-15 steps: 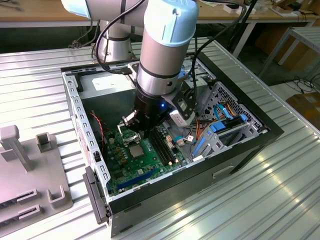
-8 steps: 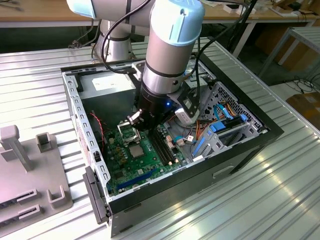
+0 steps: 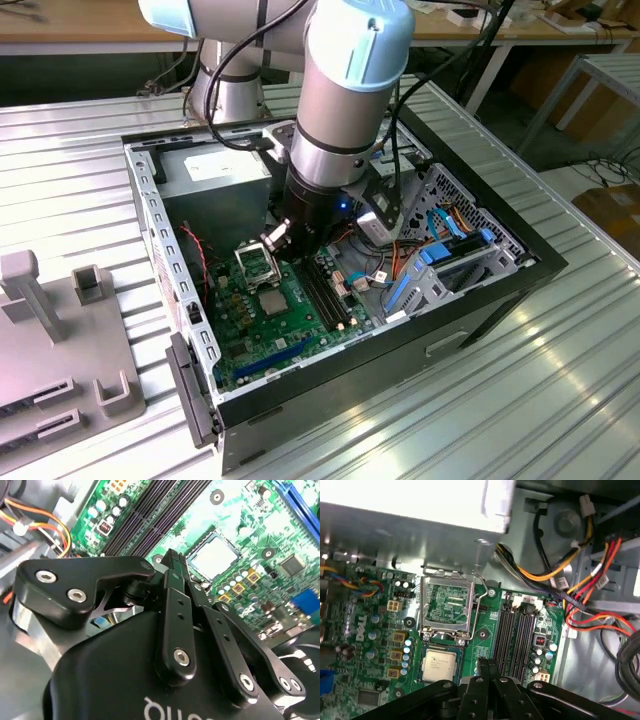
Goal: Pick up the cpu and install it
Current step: 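Close the cpu cover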
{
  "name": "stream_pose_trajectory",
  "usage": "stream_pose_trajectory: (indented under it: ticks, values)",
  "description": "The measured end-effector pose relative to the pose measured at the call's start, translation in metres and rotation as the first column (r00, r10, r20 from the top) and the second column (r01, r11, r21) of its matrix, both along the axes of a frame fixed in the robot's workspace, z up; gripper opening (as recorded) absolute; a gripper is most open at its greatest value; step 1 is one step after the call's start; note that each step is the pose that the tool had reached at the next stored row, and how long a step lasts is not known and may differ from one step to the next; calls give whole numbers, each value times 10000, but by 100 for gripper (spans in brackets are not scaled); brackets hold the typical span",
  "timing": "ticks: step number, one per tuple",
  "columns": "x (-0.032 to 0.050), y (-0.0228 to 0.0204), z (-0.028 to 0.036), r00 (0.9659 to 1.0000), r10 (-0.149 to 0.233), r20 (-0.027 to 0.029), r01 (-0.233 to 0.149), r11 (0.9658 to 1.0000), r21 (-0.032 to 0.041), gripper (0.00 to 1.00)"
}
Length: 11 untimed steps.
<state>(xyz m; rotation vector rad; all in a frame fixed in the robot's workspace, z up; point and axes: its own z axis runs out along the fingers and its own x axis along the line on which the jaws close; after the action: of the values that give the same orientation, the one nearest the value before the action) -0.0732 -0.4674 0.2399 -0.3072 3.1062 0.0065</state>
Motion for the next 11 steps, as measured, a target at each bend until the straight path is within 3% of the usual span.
stream_pose_trajectory:
  ticks: [3, 4, 11]
  values:
    - [4, 0, -1, 9964, 854, 1, -854, 9964, 0, 11]
    - [10, -1, -1, 9952, 979, 0, -979, 9952, 0, 11]
    - [11, 0, -1, 9950, 999, 1, -999, 9950, 0, 11]
